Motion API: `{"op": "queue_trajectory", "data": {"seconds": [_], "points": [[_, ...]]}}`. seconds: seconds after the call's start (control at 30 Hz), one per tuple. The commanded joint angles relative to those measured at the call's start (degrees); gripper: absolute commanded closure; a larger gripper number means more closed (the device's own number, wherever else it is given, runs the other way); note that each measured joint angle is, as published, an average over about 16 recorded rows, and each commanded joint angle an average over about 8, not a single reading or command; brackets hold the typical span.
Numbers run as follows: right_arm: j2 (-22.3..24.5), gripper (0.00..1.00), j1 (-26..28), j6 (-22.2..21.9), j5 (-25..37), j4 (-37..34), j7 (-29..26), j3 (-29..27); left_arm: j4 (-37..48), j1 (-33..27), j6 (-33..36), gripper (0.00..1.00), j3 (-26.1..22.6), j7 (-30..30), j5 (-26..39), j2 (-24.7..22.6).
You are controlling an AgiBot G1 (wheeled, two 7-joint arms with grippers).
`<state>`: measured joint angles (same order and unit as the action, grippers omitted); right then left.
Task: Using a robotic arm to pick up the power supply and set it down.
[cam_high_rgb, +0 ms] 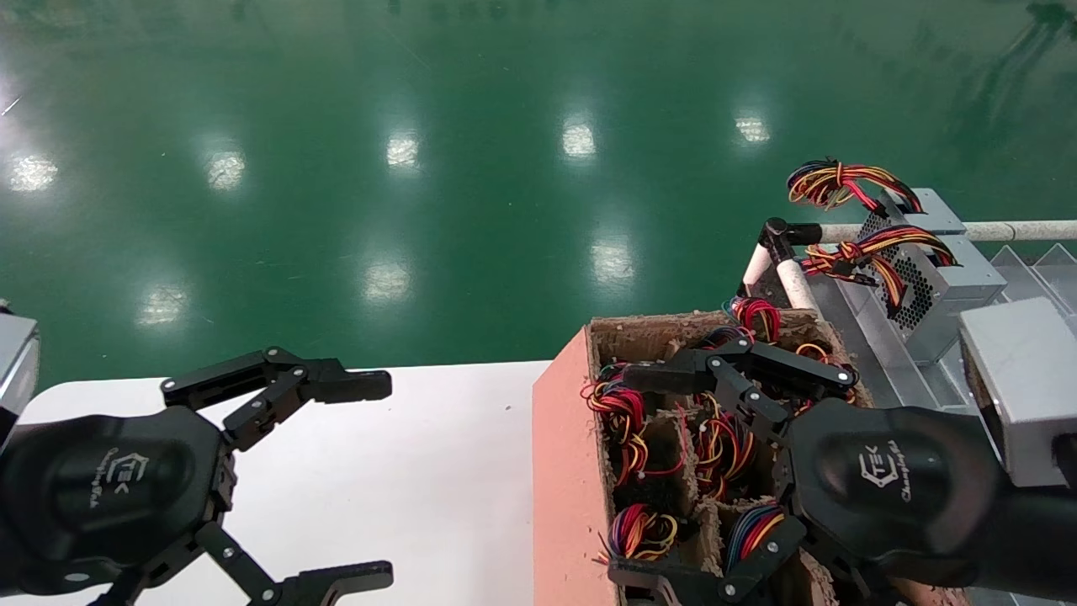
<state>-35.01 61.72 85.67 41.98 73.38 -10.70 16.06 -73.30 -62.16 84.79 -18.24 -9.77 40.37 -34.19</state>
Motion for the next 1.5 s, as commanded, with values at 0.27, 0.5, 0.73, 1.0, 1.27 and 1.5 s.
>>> {"op": "queue_trajectory", "data": {"seconds": [0.27, 0.5, 0.73, 1.0, 1.27, 1.5], "points": [[0.0, 0.0, 0.0, 0.0, 0.0, 0.0, 0.0, 0.0, 0.0, 0.0, 0.0, 0.0, 0.0, 0.0, 0.0, 0.0], [0.1, 0.0, 0.0, 0.0, 0.0, 0.1, 0.0, 0.0, 0.0, 0.0, 0.0, 0.77, 0.0, 0.0, 0.0, 0.0], [1.3, 0.0, 0.5, -1.4, 1.3, 0.1, -0.3, -0.3, 0.0, 0.0, 0.0, 1.0, 0.0, 0.0, 0.0, 0.0], [5.7, 0.0, 0.8, -6.7, 8.4, -2.0, 0.3, -0.6, 0.0, 0.0, 0.0, 1.0, 0.0, 0.0, 0.0, 0.0], [8.9, 0.23, 0.5, -10.3, 14.9, -8.2, 0.7, 0.3, 0.0, 0.0, 0.0, 1.0, 0.0, 0.0, 0.0, 0.0], [10.0, 1.0, 0.5, -12.5, 18.8, -9.6, -0.2, 1.3, 0.0, 0.0, 0.0, 1.0, -0.1, 0.0, 0.0, 0.0]]}}
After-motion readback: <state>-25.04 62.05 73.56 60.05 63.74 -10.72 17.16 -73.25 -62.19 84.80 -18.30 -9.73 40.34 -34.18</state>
